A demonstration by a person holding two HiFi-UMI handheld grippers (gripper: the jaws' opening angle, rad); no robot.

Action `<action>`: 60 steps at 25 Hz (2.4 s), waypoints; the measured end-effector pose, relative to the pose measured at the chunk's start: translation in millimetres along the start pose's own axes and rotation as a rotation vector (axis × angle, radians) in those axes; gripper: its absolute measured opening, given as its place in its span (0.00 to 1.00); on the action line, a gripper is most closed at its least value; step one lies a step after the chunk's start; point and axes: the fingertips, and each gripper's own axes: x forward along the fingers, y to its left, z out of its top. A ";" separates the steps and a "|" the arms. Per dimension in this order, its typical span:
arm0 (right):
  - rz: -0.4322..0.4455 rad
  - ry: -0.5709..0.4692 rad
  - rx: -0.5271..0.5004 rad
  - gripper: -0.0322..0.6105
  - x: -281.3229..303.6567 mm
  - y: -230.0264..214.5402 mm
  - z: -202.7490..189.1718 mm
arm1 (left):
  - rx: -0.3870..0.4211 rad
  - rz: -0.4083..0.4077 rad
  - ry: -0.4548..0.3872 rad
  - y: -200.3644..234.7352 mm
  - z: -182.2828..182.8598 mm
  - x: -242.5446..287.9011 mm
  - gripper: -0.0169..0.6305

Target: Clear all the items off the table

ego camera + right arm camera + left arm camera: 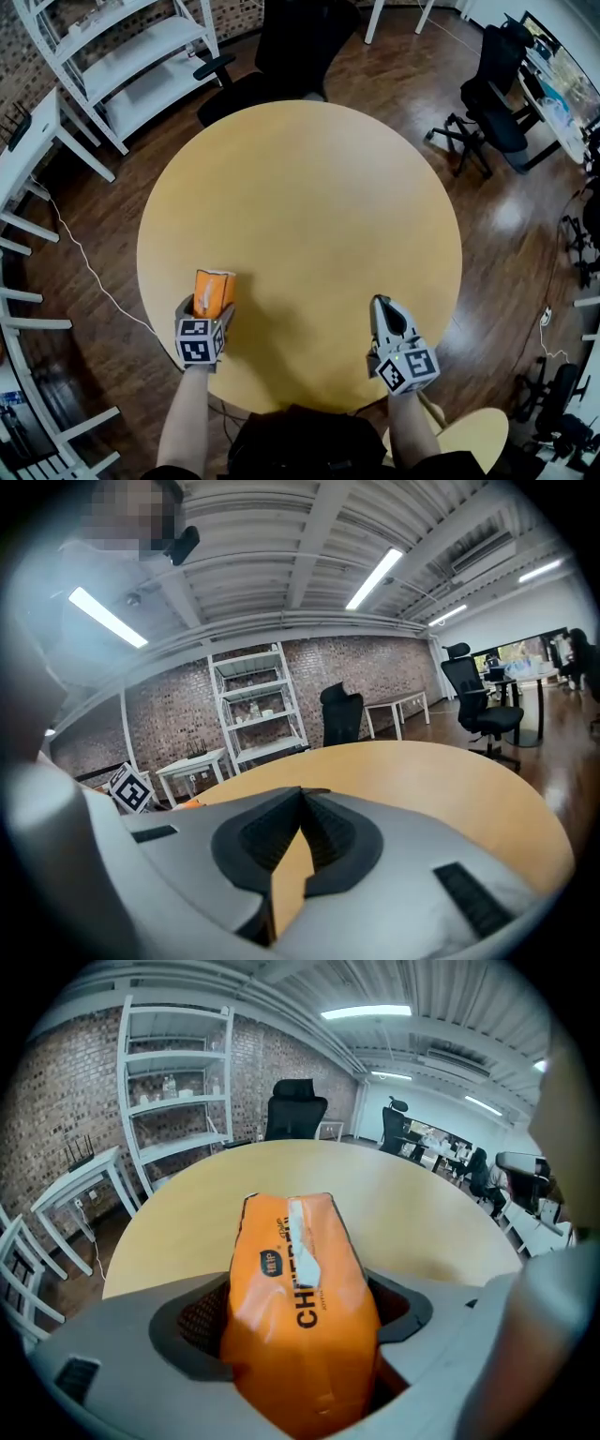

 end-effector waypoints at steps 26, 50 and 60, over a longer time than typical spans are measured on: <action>-0.032 -0.277 -0.097 0.06 -49.5 32.8 91.7 | -0.097 0.049 -0.786 37.7 131.6 -173.7 0.09; -0.103 -0.462 -0.144 0.06 -98.3 37.2 137.4 | -0.068 -0.173 -0.928 -3.9 169.9 -203.8 0.03; -0.275 -0.511 -0.169 0.06 -157.2 33.5 122.8 | -0.011 -0.337 -0.932 -54.3 197.7 -192.8 0.03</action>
